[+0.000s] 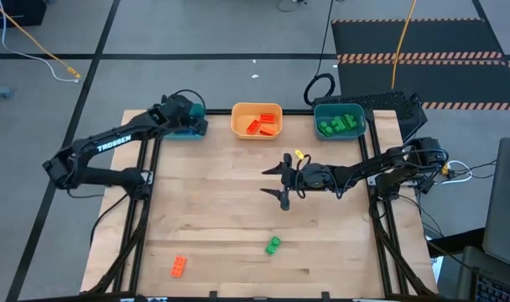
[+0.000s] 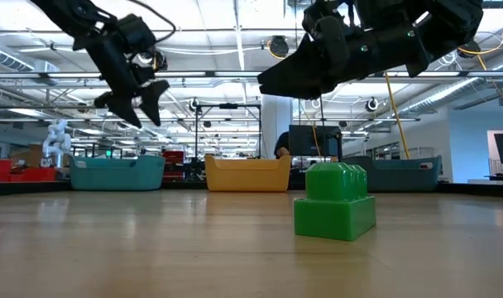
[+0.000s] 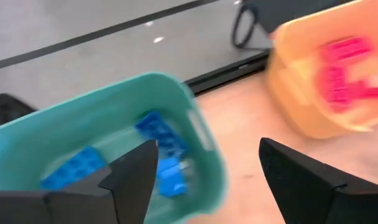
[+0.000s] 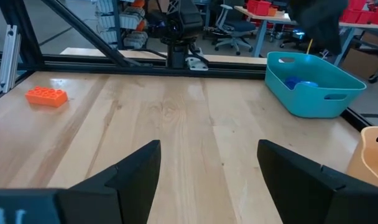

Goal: Sort & place blocks by color
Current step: Put the blue game piece into the blue bin

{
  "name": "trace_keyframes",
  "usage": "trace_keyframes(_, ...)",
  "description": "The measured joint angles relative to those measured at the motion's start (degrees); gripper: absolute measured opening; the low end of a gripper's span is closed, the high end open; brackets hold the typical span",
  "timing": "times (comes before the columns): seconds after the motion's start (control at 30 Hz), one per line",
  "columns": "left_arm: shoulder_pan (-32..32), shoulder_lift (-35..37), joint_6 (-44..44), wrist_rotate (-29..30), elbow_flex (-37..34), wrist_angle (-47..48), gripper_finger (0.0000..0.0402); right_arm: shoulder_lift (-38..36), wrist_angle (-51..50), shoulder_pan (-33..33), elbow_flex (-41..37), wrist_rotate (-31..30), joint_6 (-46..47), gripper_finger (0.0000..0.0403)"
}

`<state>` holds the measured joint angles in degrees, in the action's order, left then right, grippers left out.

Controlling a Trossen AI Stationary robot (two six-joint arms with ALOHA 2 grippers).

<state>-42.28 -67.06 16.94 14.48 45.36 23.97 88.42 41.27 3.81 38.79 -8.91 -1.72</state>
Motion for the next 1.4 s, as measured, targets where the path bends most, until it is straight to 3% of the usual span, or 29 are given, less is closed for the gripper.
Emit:
trace_keyframes(0.27, 5.5, 4.0, 2.6, -2.6, 0.0, 2.8, 0.0240, 0.0, -0.4, 0.0, 0.0, 0.0, -0.7, 0.0263)
trace_keyframes(0.53, 4.3, -4.1, -0.4, 4.1, 0.0, 3.0, 0.0195, 0.0, -0.3, -0.1, 0.0, 0.0, 0.5, 0.0263)
trace_keyframes(0.83, -0.4, -8.8, -1.3, 7.0, 0.0, 3.7, 0.0154, 0.0, -0.4, -0.1, 0.0, 0.0, 0.5, 0.0263)
trace_keyframes(1.1, -2.4, -9.0, -2.0, 7.1, 0.0, 3.6, 0.0143, 0.0, -0.4, -0.1, 0.0, 0.0, 0.2, 0.0263)
trace_keyframes(1.4, -1.9, -17.0, -3.0, 9.4, 0.3, 1.9, 0.0140, 0.0, -0.4, -0.1, 0.0, 0.0, 0.6, 0.0263)
